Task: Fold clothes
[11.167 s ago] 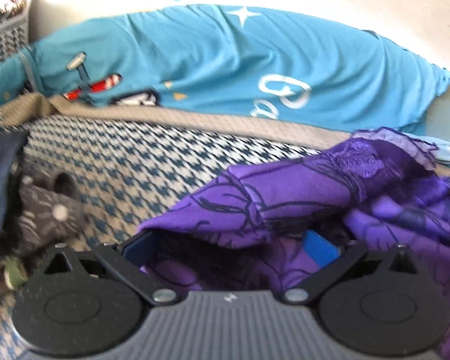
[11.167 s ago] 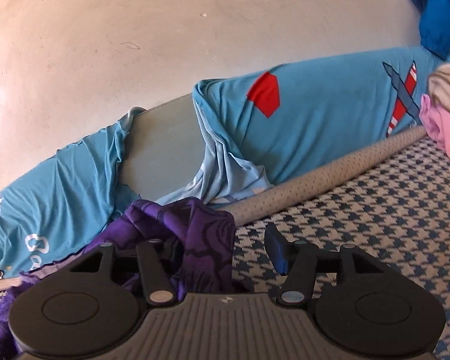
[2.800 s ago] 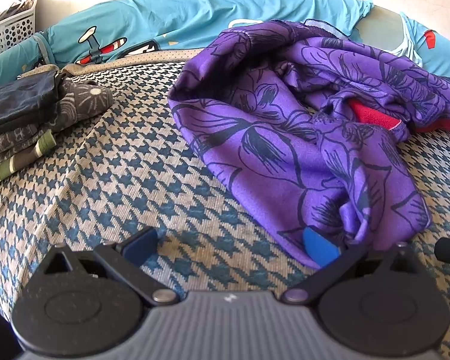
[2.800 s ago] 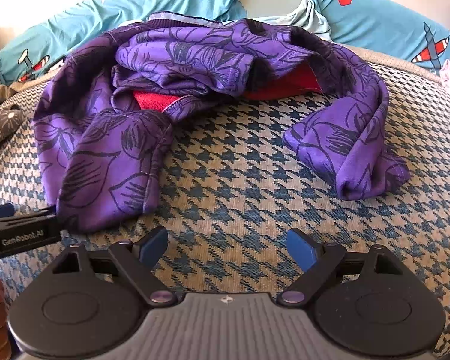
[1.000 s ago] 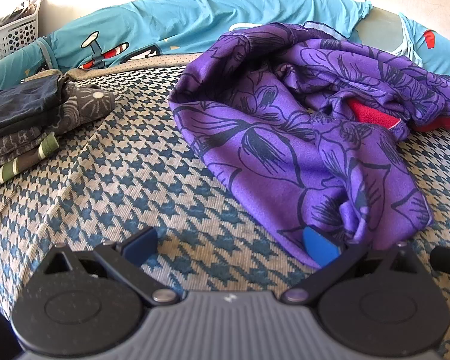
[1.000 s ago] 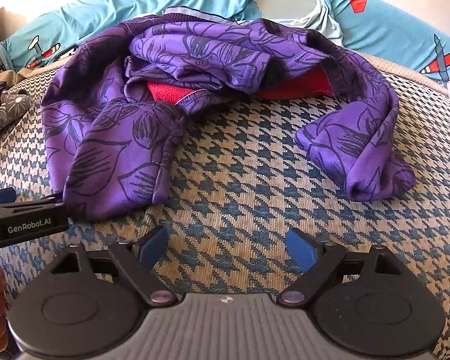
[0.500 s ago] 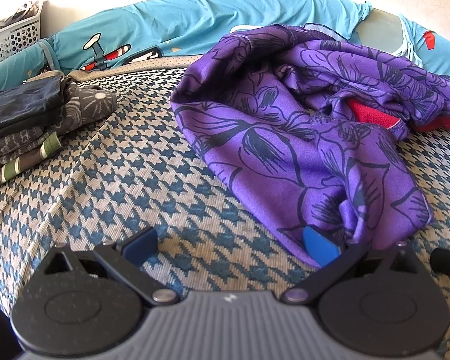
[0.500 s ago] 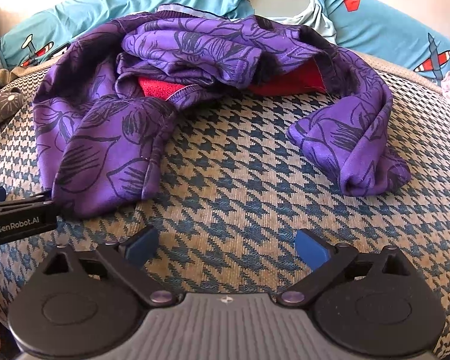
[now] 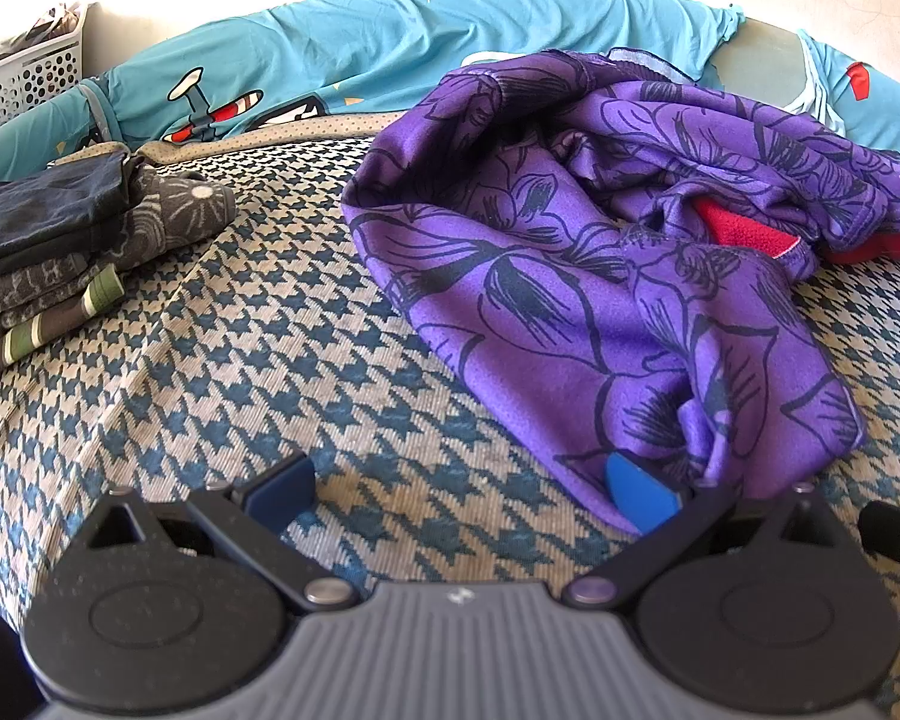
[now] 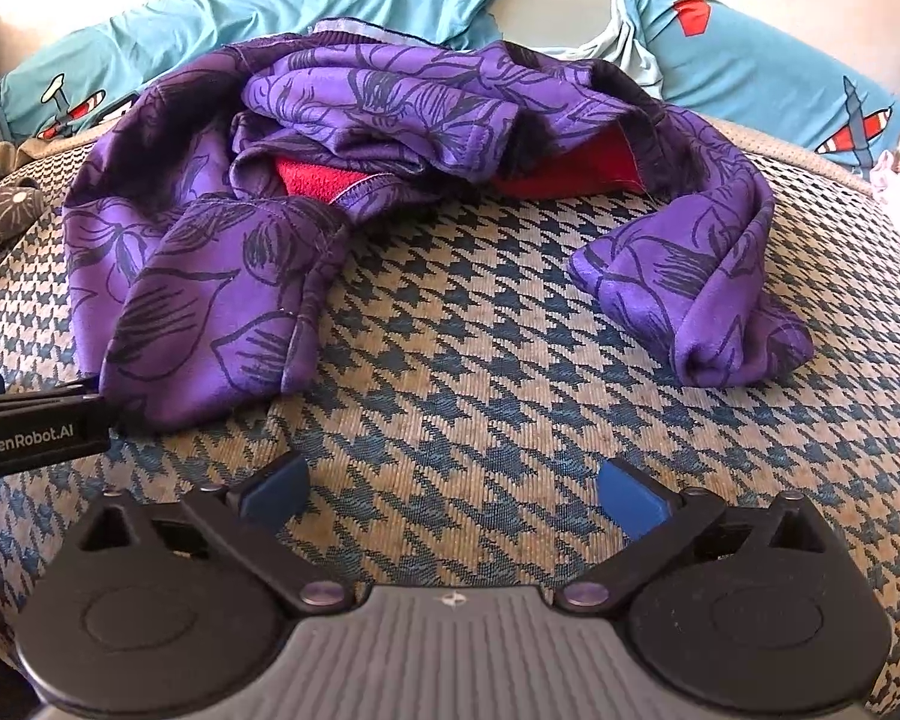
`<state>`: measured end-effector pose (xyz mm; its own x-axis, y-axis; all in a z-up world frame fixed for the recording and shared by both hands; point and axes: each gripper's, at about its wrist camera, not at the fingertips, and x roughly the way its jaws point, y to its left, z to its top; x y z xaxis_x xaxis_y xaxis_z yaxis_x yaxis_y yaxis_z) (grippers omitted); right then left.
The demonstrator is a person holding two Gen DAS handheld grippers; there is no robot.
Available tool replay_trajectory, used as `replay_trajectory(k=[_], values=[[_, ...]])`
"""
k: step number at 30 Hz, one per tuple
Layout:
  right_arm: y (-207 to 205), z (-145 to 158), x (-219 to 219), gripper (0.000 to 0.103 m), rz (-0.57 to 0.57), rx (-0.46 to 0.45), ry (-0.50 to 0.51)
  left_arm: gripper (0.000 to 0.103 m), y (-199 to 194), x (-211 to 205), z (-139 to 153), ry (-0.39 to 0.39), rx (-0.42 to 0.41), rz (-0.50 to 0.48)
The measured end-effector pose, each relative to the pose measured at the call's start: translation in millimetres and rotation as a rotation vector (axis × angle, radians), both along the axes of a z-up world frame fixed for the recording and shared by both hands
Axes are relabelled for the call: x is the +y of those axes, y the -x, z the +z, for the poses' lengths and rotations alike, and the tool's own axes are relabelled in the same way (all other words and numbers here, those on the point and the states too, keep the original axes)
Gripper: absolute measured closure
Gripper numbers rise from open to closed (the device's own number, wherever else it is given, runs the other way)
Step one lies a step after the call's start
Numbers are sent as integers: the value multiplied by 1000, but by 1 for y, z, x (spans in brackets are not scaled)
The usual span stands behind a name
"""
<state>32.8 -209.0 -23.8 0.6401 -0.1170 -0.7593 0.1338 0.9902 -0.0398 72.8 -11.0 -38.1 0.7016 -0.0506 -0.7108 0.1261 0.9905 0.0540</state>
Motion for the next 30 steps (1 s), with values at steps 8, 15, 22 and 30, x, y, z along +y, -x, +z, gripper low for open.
replay_trajectory(k=[8, 15, 22, 30], values=[[5, 1, -1, 0, -12, -38, -1, 0, 1, 1, 0, 3, 2, 1], [6, 1, 0, 0, -23, -54, 2, 0, 2, 0, 0, 2, 0, 4], [7, 1, 3, 0, -34, -49, 0, 0, 2, 0, -1, 2, -1, 6], [6, 7, -3, 0, -11, -30, -7, 0, 2, 1, 0, 4, 1, 6]])
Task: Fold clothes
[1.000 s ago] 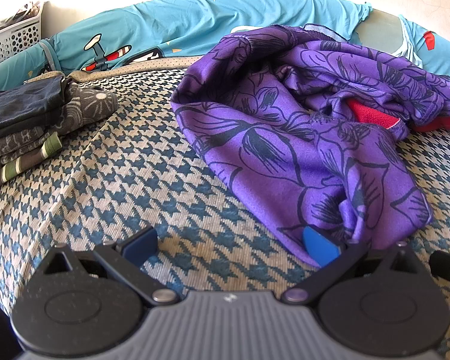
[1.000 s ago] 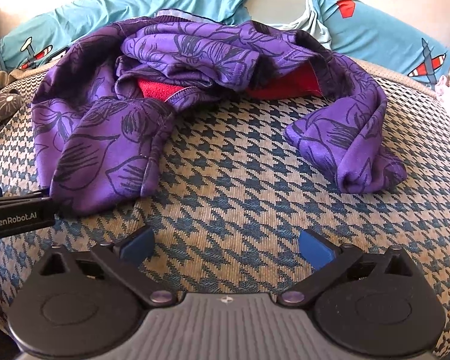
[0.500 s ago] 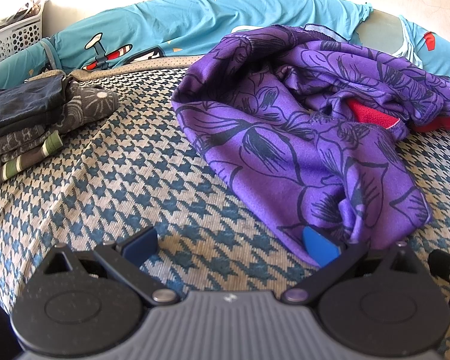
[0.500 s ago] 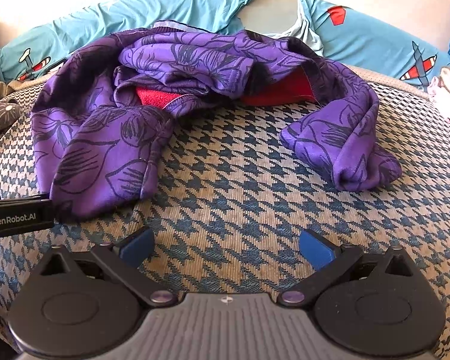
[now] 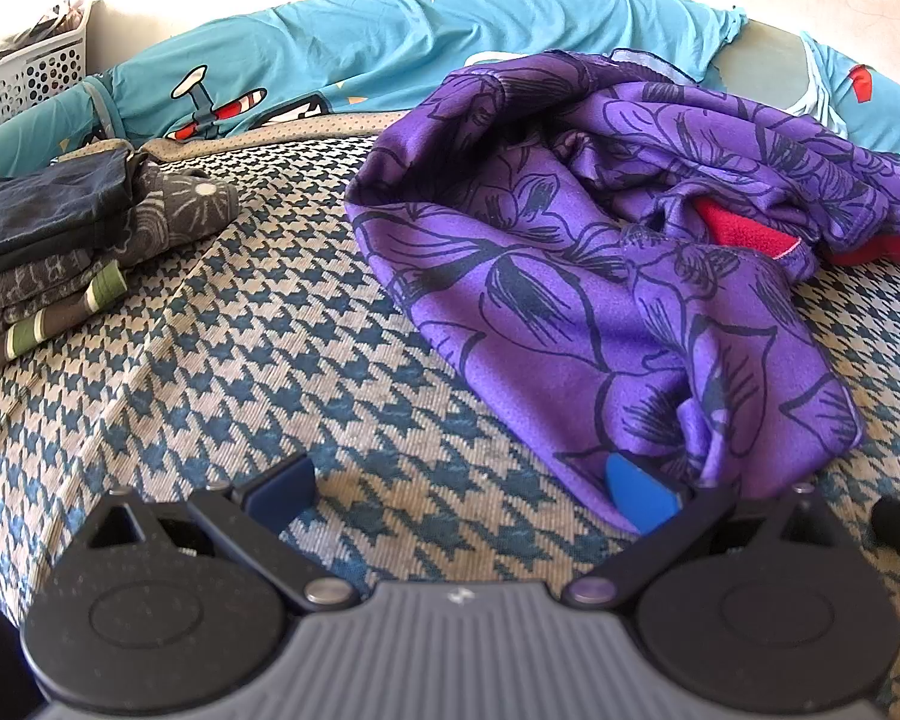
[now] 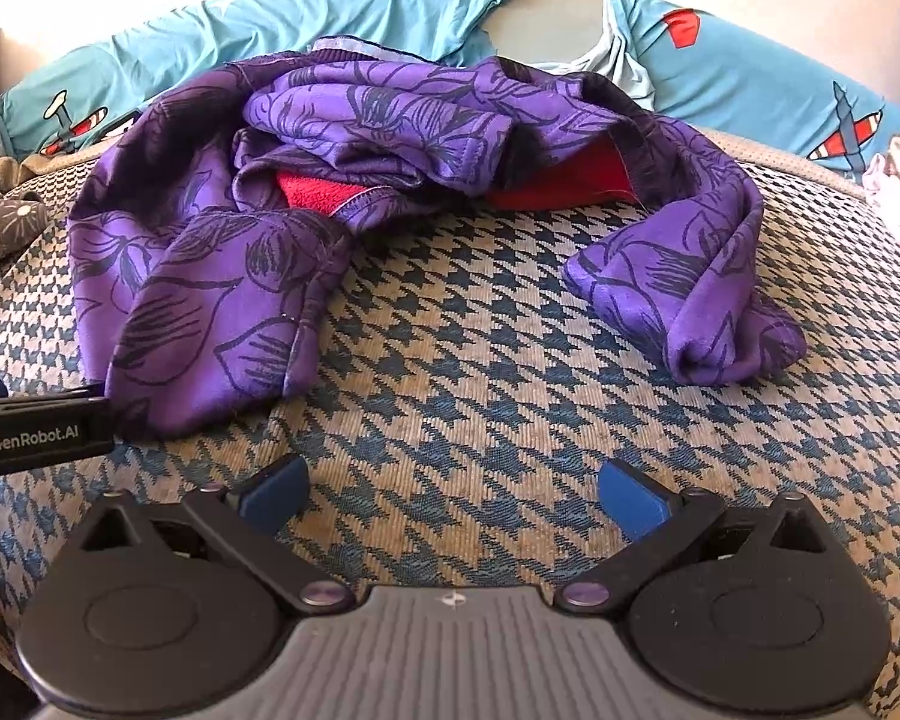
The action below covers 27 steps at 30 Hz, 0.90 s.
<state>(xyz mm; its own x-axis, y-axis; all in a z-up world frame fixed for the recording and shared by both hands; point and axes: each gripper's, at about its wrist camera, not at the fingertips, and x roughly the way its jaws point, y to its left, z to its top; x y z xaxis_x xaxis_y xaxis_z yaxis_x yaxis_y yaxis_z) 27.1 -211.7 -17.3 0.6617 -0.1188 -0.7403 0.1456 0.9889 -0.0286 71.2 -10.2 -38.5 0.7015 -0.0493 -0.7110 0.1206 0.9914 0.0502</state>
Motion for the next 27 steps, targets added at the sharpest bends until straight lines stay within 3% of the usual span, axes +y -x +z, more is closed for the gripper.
replay_trajectory(k=[11, 16, 22, 24, 27], values=[[-3, 36, -50, 1, -78, -82, 36, 0, -1, -1, 0, 0, 11, 9], [-20, 39, -83, 1, -46, -58, 23, 0, -2, -2, 0, 0, 13, 12], [-38, 26, -106, 1, -3, 9, -83, 0, -1, -2, 1, 0, 13, 16], [-43, 23, -104, 3, 10, 13, -66, 0, -1, -3, 0, -1, 13, 18], [-49, 17, -105, 19, 31, 21, -48, 0, -1, -3, 1, -1, 13, 20]])
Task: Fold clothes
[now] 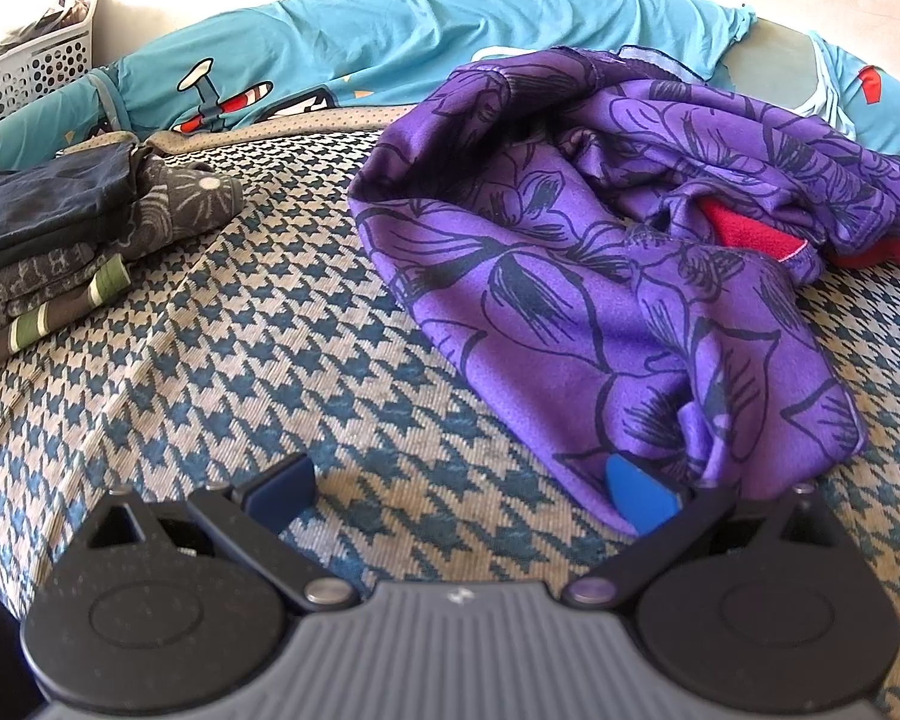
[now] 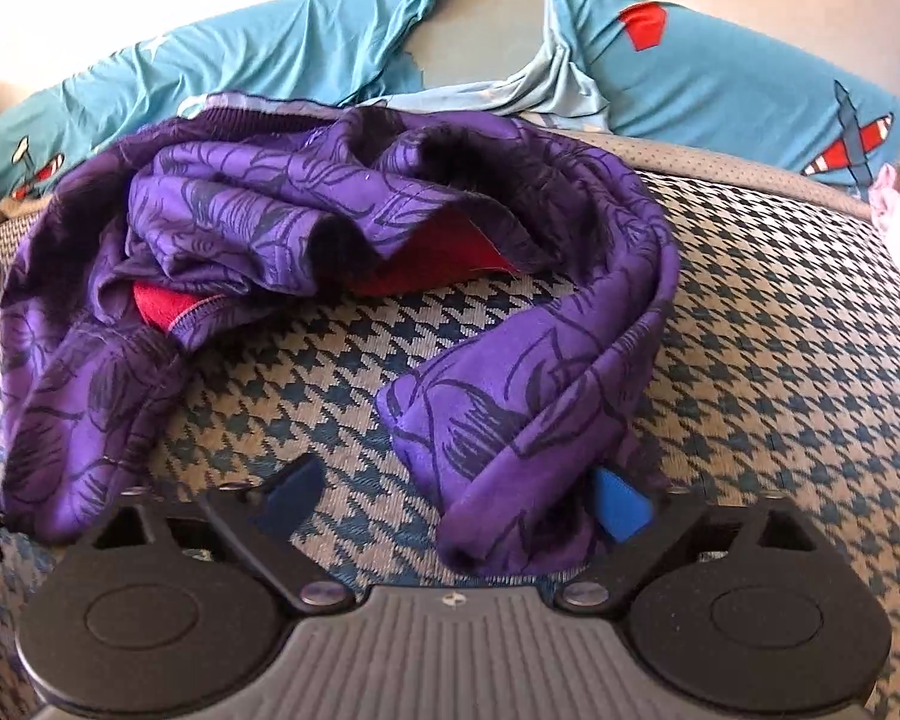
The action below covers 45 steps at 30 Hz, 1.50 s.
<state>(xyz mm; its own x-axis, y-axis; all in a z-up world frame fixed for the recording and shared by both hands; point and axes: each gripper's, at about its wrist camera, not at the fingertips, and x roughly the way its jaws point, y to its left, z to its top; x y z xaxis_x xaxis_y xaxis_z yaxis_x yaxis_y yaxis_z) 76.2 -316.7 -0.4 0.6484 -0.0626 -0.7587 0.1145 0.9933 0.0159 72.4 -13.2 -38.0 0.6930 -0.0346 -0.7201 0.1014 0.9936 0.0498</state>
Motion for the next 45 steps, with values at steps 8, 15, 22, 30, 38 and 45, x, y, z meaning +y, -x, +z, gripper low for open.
replay_trajectory(k=[8, 15, 22, 30, 38, 45], values=[[-11, -1, -27, 74, -88, -5, -77, 0, 0, 0, 0, 0, 3, 10], [-14, 10, -54, 86, -217, -74, -84, 0, 0, -1, 1, 0, 7, 19], [-19, 28, -90, 88, -380, -205, -17, 0, 0, -2, 1, -1, 9, 23], [-22, 43, -129, 89, -554, -358, 23, 0, 0, -3, 0, -3, 7, 28], [-27, 49, -154, 87, -607, -466, -27, 0, -1, -4, 0, -2, 11, 32], [-19, 44, -181, 62, -785, -452, -95, 0, -3, -4, 1, 2, 21, 35]])
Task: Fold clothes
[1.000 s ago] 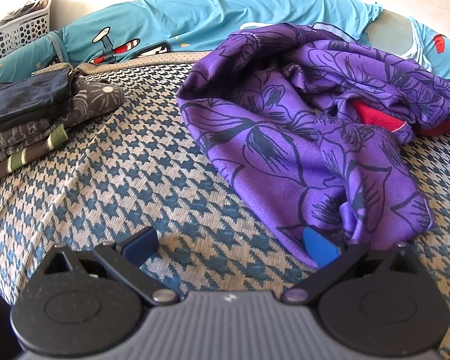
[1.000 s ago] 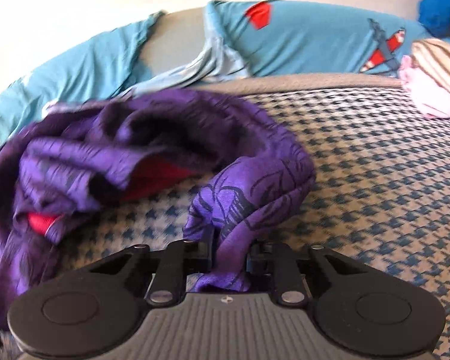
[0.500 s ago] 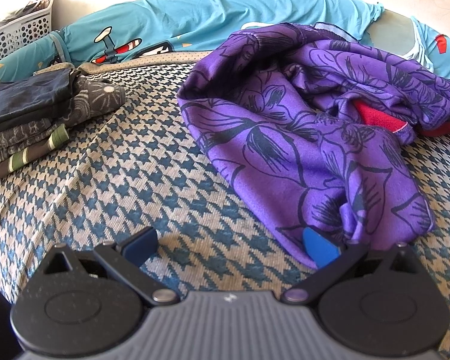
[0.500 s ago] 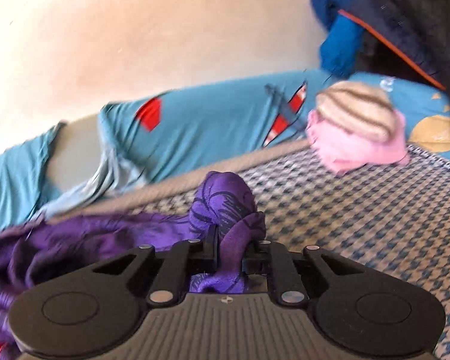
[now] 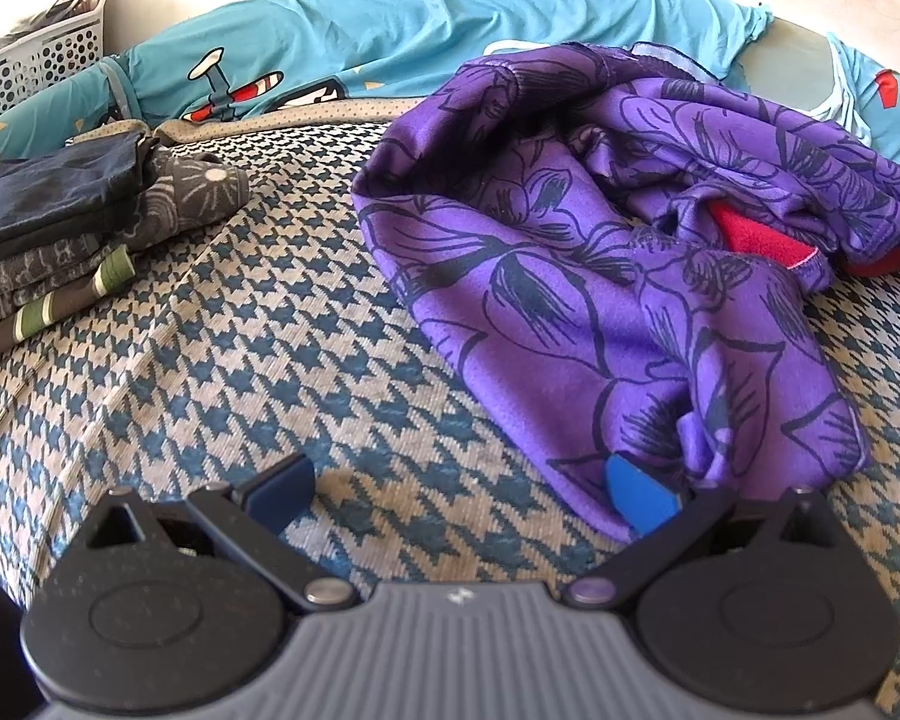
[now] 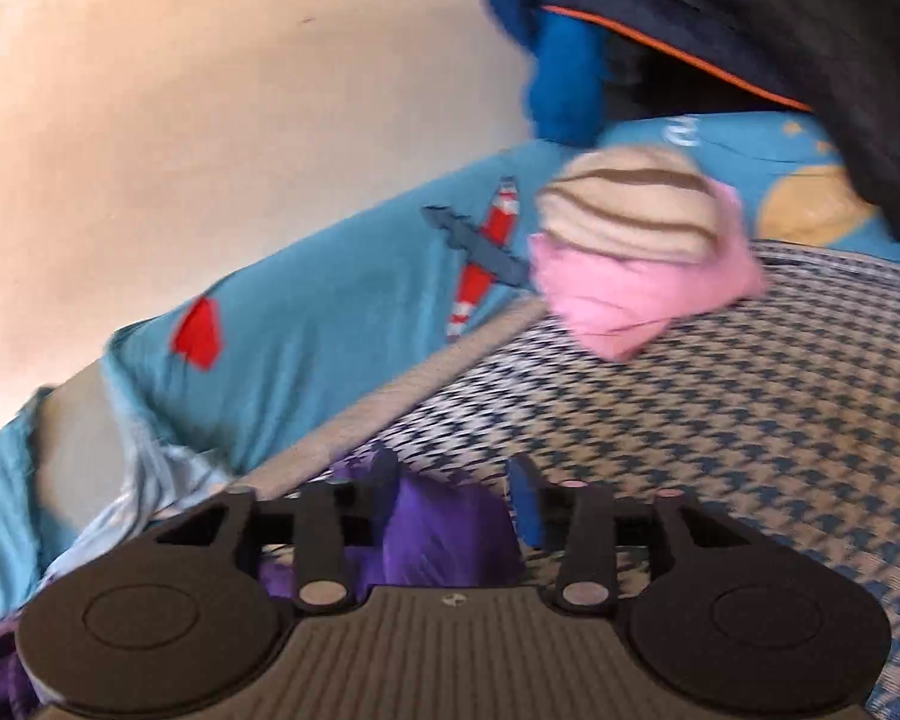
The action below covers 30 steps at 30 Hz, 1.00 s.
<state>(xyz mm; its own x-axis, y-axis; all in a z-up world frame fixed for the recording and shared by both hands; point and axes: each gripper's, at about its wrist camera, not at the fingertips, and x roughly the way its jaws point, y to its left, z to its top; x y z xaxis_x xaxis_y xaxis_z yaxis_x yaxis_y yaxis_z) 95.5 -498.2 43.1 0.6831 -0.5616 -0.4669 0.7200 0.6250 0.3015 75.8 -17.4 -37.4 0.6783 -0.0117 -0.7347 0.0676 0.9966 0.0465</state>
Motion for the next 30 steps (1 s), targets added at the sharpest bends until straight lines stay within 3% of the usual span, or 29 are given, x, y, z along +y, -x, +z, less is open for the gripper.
replay_trajectory(k=[4, 10, 14, 19, 25, 30], values=[[9, 2, -2, 62, 22, -1, 30, 0, 0, -1, 0, 1, 3, 1], [13, -9, 8, 62, 168, 111, 23, 0, 0, -2, 0, 0, 3, 3], [14, -24, 18, 53, 266, 195, -19, 0, 0, -2, 0, -2, 0, 3], [14, -43, 20, 42, 308, 249, -119, 0, 0, -3, 0, -3, -3, 3], [1, -58, 29, 27, 322, 312, -118, 0, 1, -3, 0, -4, -4, 3], [-8, -67, 43, 28, 332, 395, -4, 0, 1, -3, 0, -5, -6, 3]])
